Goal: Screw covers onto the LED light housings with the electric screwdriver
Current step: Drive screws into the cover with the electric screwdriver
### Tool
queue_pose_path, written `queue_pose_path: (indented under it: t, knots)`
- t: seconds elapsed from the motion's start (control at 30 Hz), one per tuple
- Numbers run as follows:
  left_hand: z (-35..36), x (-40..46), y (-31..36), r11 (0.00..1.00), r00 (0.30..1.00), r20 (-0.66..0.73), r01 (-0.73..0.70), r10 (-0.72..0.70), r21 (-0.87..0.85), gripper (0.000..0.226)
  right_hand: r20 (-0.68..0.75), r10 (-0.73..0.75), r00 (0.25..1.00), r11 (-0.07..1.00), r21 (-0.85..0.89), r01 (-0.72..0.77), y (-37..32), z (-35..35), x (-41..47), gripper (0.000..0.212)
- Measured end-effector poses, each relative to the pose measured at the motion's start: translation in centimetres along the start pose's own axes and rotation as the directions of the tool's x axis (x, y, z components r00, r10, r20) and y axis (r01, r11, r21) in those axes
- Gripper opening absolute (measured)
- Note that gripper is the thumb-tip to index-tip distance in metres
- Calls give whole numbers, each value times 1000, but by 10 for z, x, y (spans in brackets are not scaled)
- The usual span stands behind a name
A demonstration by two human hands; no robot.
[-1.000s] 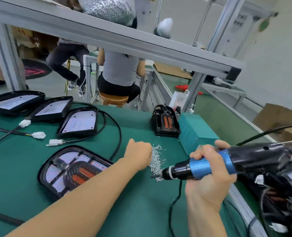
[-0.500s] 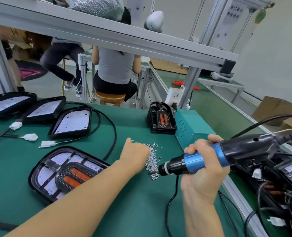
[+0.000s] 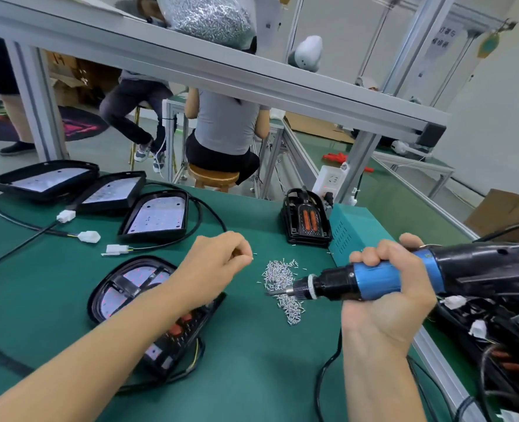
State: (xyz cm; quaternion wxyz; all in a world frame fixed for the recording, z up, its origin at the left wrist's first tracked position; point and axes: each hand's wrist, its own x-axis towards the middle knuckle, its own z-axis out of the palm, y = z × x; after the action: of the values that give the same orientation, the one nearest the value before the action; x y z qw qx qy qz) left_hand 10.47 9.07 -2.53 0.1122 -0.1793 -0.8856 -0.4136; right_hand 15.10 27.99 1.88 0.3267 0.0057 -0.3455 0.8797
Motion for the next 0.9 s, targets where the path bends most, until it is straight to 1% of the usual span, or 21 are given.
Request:
queue_pose_path:
  t: [0.03,0.1,0.2,0.23,0.3,0.37,0.57,0.63,0.73,0.77,0.83,0.9]
  knots:
    - [-7,-10,-6,1000,1000,5,-8,8,-29,12,16,0,1000,1000,20,0,3,6,-5,22]
    - [-16,-34,-15,997,999,25,29,-27,-73,15,74,35,997,998,55,-39,10,15,-11,23]
    - [-27,-67,-26,946,984,80,176,-160,-272,15,134,84,987,992,87,-96,24,28,-24,21]
    - [-30,-76,-29,922,980,83,200,-183,-332,14,146,98,984,990,87,-111,28,32,-29,22]
    - [-34,-90,-33,876,973,68,230,-223,-423,13,163,127,978,986,89,-143,37,42,-40,22]
    - [-39,-99,-35,858,972,40,225,-233,-462,14,201,153,968,980,96,-175,45,49,-50,22]
    - [-48,-112,-47,939,977,-79,165,-197,-302,19,249,197,948,971,88,-224,57,61,-68,21]
    - [-50,-114,-49,952,982,-76,144,-171,-270,20,264,202,943,970,75,-229,58,63,-70,21]
    - [-53,-118,-51,968,983,-60,157,-172,-198,19,295,201,934,975,28,-219,60,60,-71,22]
    - [-54,-119,-52,981,985,-78,145,-156,-132,21,308,199,930,978,3,-209,60,58,-72,22]
    - [-53,-120,-53,992,992,-90,96,-88,84,25,346,199,917,980,-60,-190,60,51,-74,23]
    - [-50,-123,-52,943,999,-47,39,-24,330,18,399,217,891,975,-124,-182,62,44,-78,26]
